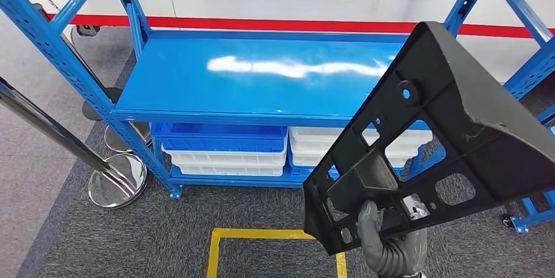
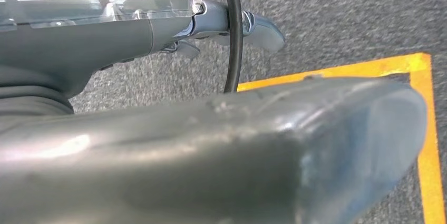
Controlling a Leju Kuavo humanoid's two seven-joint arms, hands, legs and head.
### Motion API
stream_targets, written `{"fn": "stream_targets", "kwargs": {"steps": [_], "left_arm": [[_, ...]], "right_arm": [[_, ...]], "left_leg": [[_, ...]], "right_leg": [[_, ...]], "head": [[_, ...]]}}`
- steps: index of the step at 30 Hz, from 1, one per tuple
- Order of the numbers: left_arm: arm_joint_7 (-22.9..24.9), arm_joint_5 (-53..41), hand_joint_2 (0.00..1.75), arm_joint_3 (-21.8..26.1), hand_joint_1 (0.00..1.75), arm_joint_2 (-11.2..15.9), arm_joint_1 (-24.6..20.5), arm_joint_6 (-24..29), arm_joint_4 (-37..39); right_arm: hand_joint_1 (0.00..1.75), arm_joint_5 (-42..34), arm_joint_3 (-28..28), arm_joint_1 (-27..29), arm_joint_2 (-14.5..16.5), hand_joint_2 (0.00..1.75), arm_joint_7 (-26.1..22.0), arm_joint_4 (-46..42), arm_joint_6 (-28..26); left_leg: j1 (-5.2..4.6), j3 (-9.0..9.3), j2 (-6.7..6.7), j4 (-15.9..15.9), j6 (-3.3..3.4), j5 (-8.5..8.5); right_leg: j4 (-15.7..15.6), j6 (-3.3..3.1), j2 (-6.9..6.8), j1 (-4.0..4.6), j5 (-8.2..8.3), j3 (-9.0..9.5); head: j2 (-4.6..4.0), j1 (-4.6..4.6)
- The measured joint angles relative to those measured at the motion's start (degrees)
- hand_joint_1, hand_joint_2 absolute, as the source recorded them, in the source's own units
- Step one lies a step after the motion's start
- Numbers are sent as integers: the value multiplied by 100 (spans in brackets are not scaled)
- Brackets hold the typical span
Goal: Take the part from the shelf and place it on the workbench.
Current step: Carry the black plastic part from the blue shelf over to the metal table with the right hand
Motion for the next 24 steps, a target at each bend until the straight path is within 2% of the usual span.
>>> {"fn": "stream_targets", "kwargs": {"steps": [1, 2, 4, 5, 6, 7, 9, 10, 11, 12, 13, 14, 15, 16, 17, 19, 20, 21, 22, 24], "left_arm": [[0, -1, 0, 10, 0, 1, -1, -13, -2], [1, -1, 0, 23, 0, 1, -2, -26, -5], [2, -4, 0, 55, 0, 2, 7, -52, -18], [3, -7, 0, 71, 0, -1, 16, -61, -26], [4, -10, 0, 86, 0, -5, 27, -69, -33], [5, -13, 0, 101, 0, -12, 34, -76, -40], [8, -20, 0, 120, 0, -24, 38, -103, -65], [9, -22, 0, 126, 0, -28, 38, -119, -84], [9, -25, 0, 130, 0, -30, 37, -138, -103], [8, -29, 0, 133, 0, -34, 38, -157, -123], [7, -36, 0, 134, 0, -40, 37, -174, -145], [5, -45, 0, 136, 0, -48, 35, -194, -180], [1, -55, 0, 136, 0, -63, 33, -215, -221], [-2, -62, 0, 136, 0, -80, 29, -237, -267], [-5, -67, 0, 137, 0, -97, 27, -260, -311], [-6, -69, 0, 139, 0, -140, 32, -301, -382], [-6, -72, 0, 140, 0, -161, 33, -322, -413], [-5, -74, 0, 142, 0, -181, 34, -341, -444], [-5, -76, 0, 143, 0, -200, 35, -358, -471], [-5, -78, 0, 143, 0, -220, 37, -373, -513]], "right_arm": [[175, -36, -11, 11, -4, 175, 20, -9, 27], [175, -70, -22, 24, -9, 175, 36, -16, 61], [175, -140, -49, 60, -21, 175, 69, -25, 126], [175, -168, -60, 74, -26, 175, 84, -26, 153], [175, -193, -70, 86, -30, 175, 96, -27, 176], [175, -216, -79, 99, -33, 175, 108, -28, 200], [175, -254, -97, 133, -36, 175, 122, -30, 247], [175, -266, -109, 153, -37, 175, 126, -30, 269], [175, -274, -122, 171, -37, 175, 128, -30, 285], [175, -282, -138, 187, -38, 175, 130, -30, 301], [175, -289, -154, 201, -38, 175, 132, -31, 314], [175, -297, -168, 217, -38, 175, 134, -31, 326], [175, -306, -182, 232, -38, 175, 136, -33, 336], [175, -311, -193, 247, -38, 175, 136, -35, 344], [175, -314, -204, 259, -38, 175, 137, -39, 356], [175, -316, -220, 274, -38, 175, 139, -47, 386], [175, -314, -231, 285, -39, 175, 142, -51, 402], [175, -309, -242, 294, -40, 175, 142, -53, 411], [175, -304, -254, 302, -42, 175, 142, -56, 415], [175, -296, -272, 316, -45, 175, 142, -56, 418]], "left_leg": [[-4, -46, -3, 47, -38, 26], [-11, -77, -6, 72, -79, 61], [-1, -122, -18, 96, -162, 120], [11, -164, -24, 153, -192, 46], [25, -222, -29, 295, -214, -135], [35, -300, -31, 548, -229, -410], [35, -460, -32, 1259, -244, -948], [34, -487, -32, 1559, -242, -1058], [29, -436, -33, 1704, -226, -1029], [18, -289, -35, 1646, -193, -896], [-1, -39, -39, 1375, -139, -736], [-31, 271, -43, 967, -61, -655], [-56, 576, -45, 519, 4, -647], [-82, 787, -46, 175, 48, -682], [-106, 898, -47, -35, 74, -729], [-110, 896, -44, -169, 85, -652], [-98, 868, -35, -224, 105, -576], [-80, 825, -23, -276, 129, -484], [-61, 766, -10, -319, 150, -394], [-68, 603, 6, -307, 172, -261]], "right_leg": [[-275, -22, 7, 6, -76, 167], [-409, -61, 15, 22, -151, 225], [-420, -189, 13, 40, -101, 163], [-416, -253, 6, 43, -52, 110], [-419, -312, -4, 45, 6, 51], [-420, -356, -10, 51, 67, -17], [-412, -399, -15, 88, 188, -168], [-402, -409, -19, 112, 248, -252], [-386, -414, -22, 136, 304, -338], [-366, -418, -23, 159, 355, -425], [-344, -420, -21, 178, 402, -501], [-325, -418, -20, 190, 444, -561], [-312, -406, -20, 200, 486, -605], [-308, -383, -25, 200, 529, -629], [-314, -351, -32, 190, 573, -643], [-336, -277, -38, 176, 658, -665], [-315, -241, -27, 174, 624, -694], [-219, -210, -16, 175, 481, -745], [-18, -181, -4, 171, 244, -821], [627, -127, 5, 139, -311, -997]], "head": [[0, -1], [0, -4], [0, -5], [0, -6], [0, -5], [0, -6], [0, -6], [0, -7], [0, -7], [0, -7], [0, -7], [0, -7], [0, -6], [0, -6], [0, -6], [0, -7], [0, -6], [0, -5], [0, -5], [0, -5]]}}
